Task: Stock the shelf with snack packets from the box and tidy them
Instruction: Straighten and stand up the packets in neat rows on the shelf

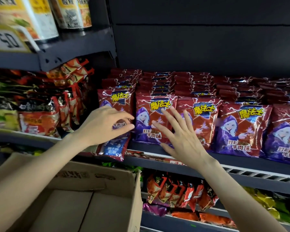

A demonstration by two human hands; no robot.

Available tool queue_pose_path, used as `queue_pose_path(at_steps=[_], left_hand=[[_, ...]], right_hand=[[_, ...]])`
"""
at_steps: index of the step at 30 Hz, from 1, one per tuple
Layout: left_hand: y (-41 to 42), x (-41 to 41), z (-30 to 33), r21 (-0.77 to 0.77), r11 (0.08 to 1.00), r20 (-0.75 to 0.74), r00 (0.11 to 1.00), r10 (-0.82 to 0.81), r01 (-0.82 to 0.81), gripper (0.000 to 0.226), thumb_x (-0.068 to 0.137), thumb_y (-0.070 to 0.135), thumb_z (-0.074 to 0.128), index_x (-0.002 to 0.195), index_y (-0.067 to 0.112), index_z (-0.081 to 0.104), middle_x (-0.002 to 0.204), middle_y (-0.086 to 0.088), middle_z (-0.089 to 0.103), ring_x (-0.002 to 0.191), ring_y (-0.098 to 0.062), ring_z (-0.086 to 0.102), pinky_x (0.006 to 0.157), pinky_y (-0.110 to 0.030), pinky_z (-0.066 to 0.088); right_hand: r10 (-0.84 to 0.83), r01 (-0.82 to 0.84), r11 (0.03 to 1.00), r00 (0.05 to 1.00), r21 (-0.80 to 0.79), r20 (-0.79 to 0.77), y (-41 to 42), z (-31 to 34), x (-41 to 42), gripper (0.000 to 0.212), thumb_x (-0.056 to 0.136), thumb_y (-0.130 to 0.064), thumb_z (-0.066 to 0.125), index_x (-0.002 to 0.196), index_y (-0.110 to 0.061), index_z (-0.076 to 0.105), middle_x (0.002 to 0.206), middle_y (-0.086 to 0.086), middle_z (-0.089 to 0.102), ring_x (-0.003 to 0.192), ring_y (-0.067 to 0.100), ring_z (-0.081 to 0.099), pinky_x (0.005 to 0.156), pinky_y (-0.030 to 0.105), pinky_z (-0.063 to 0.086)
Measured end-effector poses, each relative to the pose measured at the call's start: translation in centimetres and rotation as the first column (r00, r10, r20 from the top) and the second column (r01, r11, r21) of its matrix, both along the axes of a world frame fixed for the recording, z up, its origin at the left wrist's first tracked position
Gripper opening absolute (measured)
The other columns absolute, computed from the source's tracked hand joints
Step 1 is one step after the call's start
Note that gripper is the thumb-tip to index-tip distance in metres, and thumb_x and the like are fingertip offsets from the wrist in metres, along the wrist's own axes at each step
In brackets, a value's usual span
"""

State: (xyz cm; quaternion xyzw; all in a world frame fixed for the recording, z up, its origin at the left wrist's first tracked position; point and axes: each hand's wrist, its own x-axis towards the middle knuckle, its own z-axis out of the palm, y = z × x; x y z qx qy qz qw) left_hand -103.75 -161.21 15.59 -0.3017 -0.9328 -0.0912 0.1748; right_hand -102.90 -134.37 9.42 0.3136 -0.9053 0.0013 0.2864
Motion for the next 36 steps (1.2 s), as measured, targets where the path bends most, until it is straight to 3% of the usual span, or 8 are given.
queue_pose_path(at_steps=[2, 5, 9, 13, 22, 26, 29, 36], left_hand=[[-2.8, 2.3, -0.5, 0.092, 0.994, 0.053, 0.997, -0.057, 0.052, 0.055, 0.088, 0.069, 0.034, 0.114, 0.031, 0.063, 0.098, 0.021, 0.067, 0.092, -0.001, 0.061, 0.092, -0.033, 0.045], [-6.5, 5.6, -2.1, 0.056, 0.996, 0.079, 0.994, -0.075, 0.070, 0.067, 0.077, 0.074, 0.051, 0.127, 0.031, 0.051, 0.120, 0.020, 0.054, 0.112, 0.003, 0.046, 0.101, -0.020, 0.030], [-8.0, 6.5, -3.5, -0.163, 0.981, -0.009, 0.995, 0.100, -0.100, 0.061, 0.077, 0.046, 0.072, 0.129, 0.031, 0.044, 0.128, 0.007, 0.054, 0.116, -0.012, 0.048, 0.100, -0.036, 0.038], [-7.4, 4.7, -0.6, 0.064, 0.982, 0.001, 0.984, 0.179, -0.179, 0.033, 0.083, 0.020, 0.070, 0.115, 0.025, 0.063, 0.104, 0.005, 0.068, 0.091, -0.010, 0.059, 0.084, -0.032, 0.047], [-5.9, -5.9, 0.0, 0.250, 0.882, 0.191, 0.913, 0.359, -0.399, 0.036, 0.087, 0.030, 0.065, 0.121, 0.030, 0.056, 0.121, -0.001, 0.060, 0.109, -0.020, 0.056, 0.091, -0.040, 0.048], [-4.2, -5.6, -1.8, 0.336, 0.883, -0.005, 0.937, 0.350, -0.329, 0.073, 0.077, 0.035, 0.074, 0.140, 0.028, 0.038, 0.148, -0.006, 0.029, 0.137, -0.024, 0.025, 0.114, -0.046, 0.023], [-4.0, -3.7, -3.6, 0.441, 0.792, 0.256, 0.905, 0.339, -0.421, 0.115, 0.062, 0.045, 0.083, 0.145, 0.044, 0.004, 0.155, 0.002, -0.018, 0.145, -0.023, 0.001, 0.110, -0.039, 0.019], [-3.7, -2.8, -6.5, 0.266, 0.841, 0.459, 0.829, 0.320, -0.472, 0.132, 0.061, 0.030, 0.087, 0.135, 0.058, -0.019, 0.154, -0.009, -0.012, 0.127, -0.035, 0.044, 0.094, -0.037, 0.044]], right_hand=[[0.032, -0.032, 0.999, 0.999, 0.021, 0.012, -1.5, -0.3, -0.5, 0.067, 0.079, -0.031, 0.071, 0.140, -0.025, 0.044, 0.154, 0.013, 0.027, 0.144, 0.034, 0.015, 0.115, 0.058, 0.013], [0.021, -0.022, 0.999, 0.999, 0.030, 0.024, -3.2, -0.6, -1.3, 0.066, 0.075, -0.029, 0.074, 0.136, -0.025, 0.049, 0.152, 0.015, 0.031, 0.142, 0.036, 0.021, 0.113, 0.060, 0.016], [-0.011, 0.010, 1.000, 1.000, 0.020, 0.028, -4.3, -0.8, -1.9, 0.064, 0.074, -0.028, 0.075, 0.133, -0.024, 0.052, 0.152, 0.017, 0.030, 0.141, 0.039, 0.021, 0.112, 0.061, 0.016], [-0.032, 0.032, 0.999, 0.999, 0.007, 0.030, -4.6, -1.1, -2.1, 0.061, 0.076, -0.029, 0.073, 0.133, -0.025, 0.051, 0.152, 0.017, 0.030, 0.142, 0.039, 0.021, 0.112, 0.062, 0.017], [-0.128, 0.127, 0.988, 0.992, 0.084, 0.008, -4.8, -1.4, -2.3, 0.079, 0.065, -0.043, 0.081, 0.135, -0.028, 0.048, 0.155, 0.016, 0.023, 0.142, 0.041, 0.017, 0.106, 0.071, 0.014], [-0.149, 0.149, 0.983, 0.989, 0.107, -0.002, -4.7, -1.4, -2.5, 0.085, 0.062, -0.046, 0.082, 0.138, -0.030, 0.045, 0.156, 0.015, 0.021, 0.143, 0.041, 0.016, 0.107, 0.070, 0.014], [-0.191, 0.190, 0.975, 0.982, 0.117, -0.003, -5.0, -1.2, -2.8, 0.092, 0.058, -0.049, 0.084, 0.139, -0.031, 0.044, 0.157, 0.016, 0.017, 0.143, 0.042, 0.012, 0.107, 0.070, 0.011], [-0.195, 0.194, 0.975, 0.981, 0.113, -0.004, -5.4, -1.2, -3.6, 0.102, 0.054, -0.047, 0.087, 0.142, -0.032, 0.038, 0.157, 0.015, 0.018, 0.142, 0.043, 0.013, 0.106, 0.070, 0.009]])
